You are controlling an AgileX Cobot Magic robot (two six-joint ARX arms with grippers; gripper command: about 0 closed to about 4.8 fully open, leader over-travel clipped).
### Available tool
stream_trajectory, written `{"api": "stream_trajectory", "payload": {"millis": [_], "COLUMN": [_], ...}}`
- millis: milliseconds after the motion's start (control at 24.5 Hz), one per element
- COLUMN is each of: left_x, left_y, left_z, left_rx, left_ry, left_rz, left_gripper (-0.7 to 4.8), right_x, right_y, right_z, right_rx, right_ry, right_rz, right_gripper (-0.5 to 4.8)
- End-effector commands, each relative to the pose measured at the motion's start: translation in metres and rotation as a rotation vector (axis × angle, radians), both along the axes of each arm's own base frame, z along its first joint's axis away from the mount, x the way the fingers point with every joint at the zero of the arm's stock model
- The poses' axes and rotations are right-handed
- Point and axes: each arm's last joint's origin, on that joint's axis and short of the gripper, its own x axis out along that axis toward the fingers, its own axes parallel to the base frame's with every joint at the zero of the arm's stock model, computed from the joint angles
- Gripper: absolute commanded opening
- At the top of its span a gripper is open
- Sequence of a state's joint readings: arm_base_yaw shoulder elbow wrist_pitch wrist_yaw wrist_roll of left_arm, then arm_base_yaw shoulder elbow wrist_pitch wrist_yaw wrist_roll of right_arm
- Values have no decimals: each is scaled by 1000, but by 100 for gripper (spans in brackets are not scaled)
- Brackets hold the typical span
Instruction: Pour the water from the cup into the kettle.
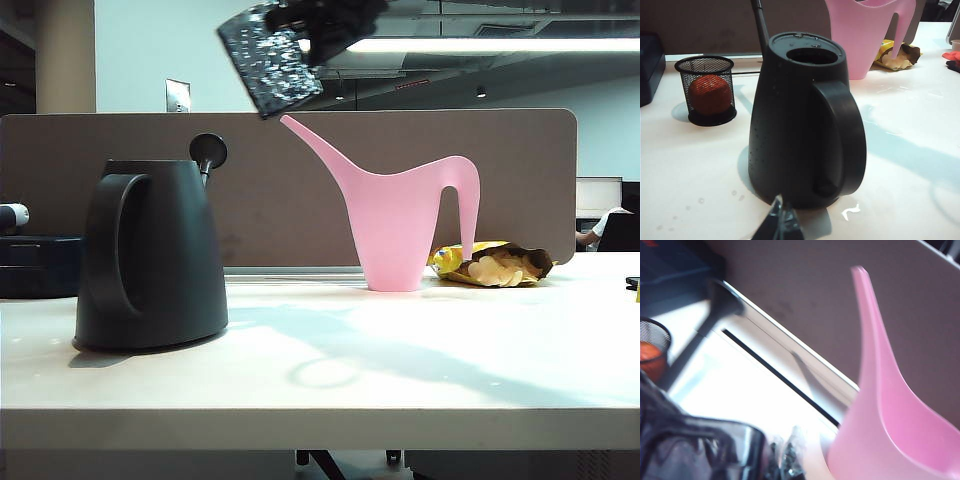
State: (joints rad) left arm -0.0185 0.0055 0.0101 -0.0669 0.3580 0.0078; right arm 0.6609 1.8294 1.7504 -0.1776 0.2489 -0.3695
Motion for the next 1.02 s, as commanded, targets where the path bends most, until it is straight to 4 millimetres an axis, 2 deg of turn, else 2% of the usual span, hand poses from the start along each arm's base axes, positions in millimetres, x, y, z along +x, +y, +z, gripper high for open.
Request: {"api": "stream_trajectory", "payload": {"millis": [41,285,856,1019], "left_x": [0,0,0,0], "left_y": [0,0,0,0], "left_z": [1,1,1,1], "left_rx": [2,2,2,2], "left_ry": [-10,-10,-10,-10], "left_rz": [-6,-6,-5,-5], "left_gripper": [-5,-5,-5,-5], "right_x": [0,-3,-11,-18], "right_y": [13,35,48,65], "right_z": [3,-7,-10,-15], "right_rx": [-35,-210,-455,-504], "right_ry": [-39,-69,-170,-223], "right_rz": [23,54,73,99], "right_gripper": [-5,-5,-5,-5]}}
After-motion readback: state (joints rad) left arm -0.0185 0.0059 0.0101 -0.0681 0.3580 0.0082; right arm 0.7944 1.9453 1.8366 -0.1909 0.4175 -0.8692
